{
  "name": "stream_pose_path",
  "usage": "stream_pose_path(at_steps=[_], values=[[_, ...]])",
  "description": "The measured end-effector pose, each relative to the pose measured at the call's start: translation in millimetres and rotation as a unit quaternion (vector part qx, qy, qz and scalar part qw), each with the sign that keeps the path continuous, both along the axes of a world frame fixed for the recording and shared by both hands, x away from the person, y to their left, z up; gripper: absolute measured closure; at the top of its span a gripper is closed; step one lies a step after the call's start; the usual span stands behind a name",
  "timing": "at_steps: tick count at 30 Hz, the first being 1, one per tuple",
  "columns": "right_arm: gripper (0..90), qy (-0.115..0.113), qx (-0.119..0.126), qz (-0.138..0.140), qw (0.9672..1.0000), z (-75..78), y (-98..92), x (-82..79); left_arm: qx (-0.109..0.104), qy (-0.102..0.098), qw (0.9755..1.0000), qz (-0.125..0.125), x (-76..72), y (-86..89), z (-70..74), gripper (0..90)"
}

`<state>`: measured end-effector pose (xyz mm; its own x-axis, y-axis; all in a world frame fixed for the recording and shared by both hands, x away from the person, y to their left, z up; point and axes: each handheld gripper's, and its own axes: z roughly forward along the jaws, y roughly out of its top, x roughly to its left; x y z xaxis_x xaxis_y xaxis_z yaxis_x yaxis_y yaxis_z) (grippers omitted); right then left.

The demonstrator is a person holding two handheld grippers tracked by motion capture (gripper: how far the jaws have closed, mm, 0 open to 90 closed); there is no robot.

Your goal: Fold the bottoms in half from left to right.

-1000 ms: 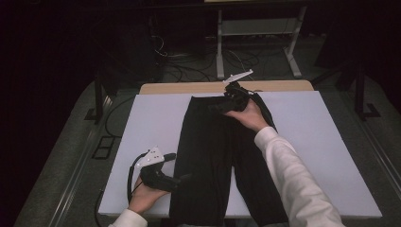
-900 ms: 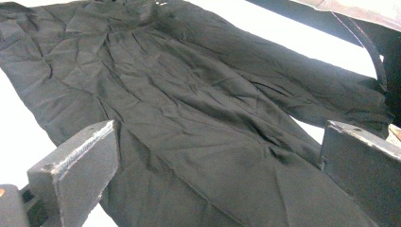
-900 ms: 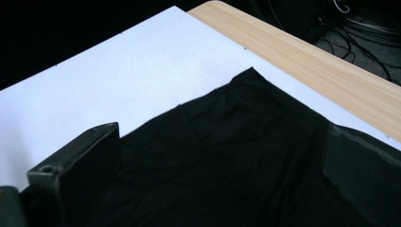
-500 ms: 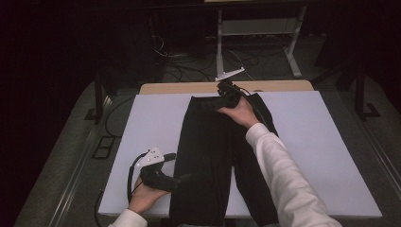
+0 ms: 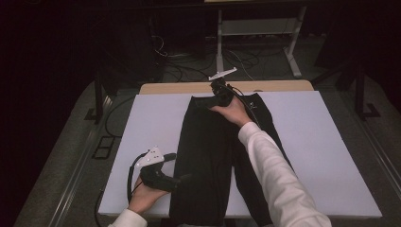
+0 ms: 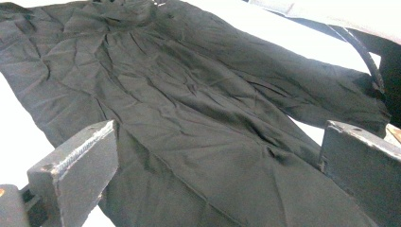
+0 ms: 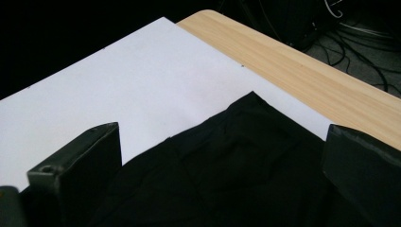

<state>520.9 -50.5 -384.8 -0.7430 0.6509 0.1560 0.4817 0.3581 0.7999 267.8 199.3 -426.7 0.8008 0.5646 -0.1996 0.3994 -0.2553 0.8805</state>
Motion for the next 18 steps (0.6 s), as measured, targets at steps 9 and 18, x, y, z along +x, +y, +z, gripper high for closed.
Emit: stream_pose_path(at_steps=[9, 18], values=[[0.0, 0.011, -0.019, 0.003, 0.9998, -7.3, 18.9, 6.8, 0.0, 0.0, 1.0, -0.002, -0.5, -0.5, -0.1, 0.0], [0.0, 0.02, -0.018, -0.005, 0.9996, -20.0, 34.0, 13.3, -0.001, 0.001, 1.0, -0.003, -0.4, -0.3, -0.2, 0.0]])
